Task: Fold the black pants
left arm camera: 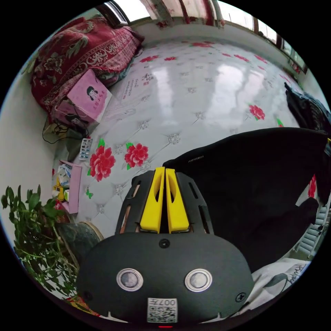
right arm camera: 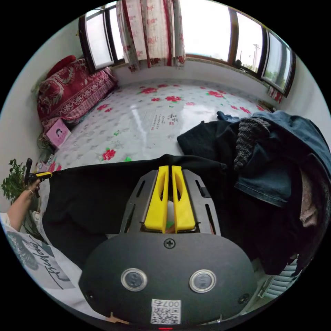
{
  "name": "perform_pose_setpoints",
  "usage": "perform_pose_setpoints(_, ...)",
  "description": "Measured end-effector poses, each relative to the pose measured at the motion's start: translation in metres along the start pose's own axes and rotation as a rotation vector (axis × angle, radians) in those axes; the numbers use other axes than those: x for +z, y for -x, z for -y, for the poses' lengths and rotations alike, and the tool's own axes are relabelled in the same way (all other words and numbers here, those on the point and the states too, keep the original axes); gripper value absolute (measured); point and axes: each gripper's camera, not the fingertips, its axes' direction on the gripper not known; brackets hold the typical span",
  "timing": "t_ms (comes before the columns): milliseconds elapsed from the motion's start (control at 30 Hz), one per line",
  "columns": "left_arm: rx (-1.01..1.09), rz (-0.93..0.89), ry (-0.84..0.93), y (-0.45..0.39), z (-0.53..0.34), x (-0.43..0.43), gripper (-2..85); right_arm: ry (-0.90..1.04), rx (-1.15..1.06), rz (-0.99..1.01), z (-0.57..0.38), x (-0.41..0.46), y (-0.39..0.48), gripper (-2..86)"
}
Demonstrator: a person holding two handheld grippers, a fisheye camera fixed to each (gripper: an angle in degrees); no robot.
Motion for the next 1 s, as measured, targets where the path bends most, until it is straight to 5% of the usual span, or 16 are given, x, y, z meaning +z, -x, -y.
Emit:
perform_pose_setpoints(300, -0.061, -0.057, -0.228, 0.03, -0.181, -0.123, -1.0, -0.118, -0.092, -0.064, -0.153, -0.151, 0.016, 0.2)
perform_pose_setpoints(500, -0.229, -0.147, 0.106, 0.024, -0.31, -0.027, -1.0, 0.359, 0.206, -0.009, -0.316, -0.095, -0.005, 2.1)
perform_pose_setpoints(600, -0.253, -0.154, 0.187, 0.019, -0.329, 0.001, -1.0, 0.384, 0.295, -0.001, -0.359, -0.093, -0.013, 3.9)
perform_pose_setpoints(833, -0.138, -0.065, 0.172, 0.008, -0.3, -0.004, -1.0, 0.154, 0.105, 0.0, -0.324, -0.108, 0.01, 7.5)
perform_pose_setpoints(1000, -0.139, -0.04, 0.175, 0.0, -0.291, -0.004, -1.0, 0.283, 0.036, -0.094, -0.282, -0.043, 0.024, 9.2)
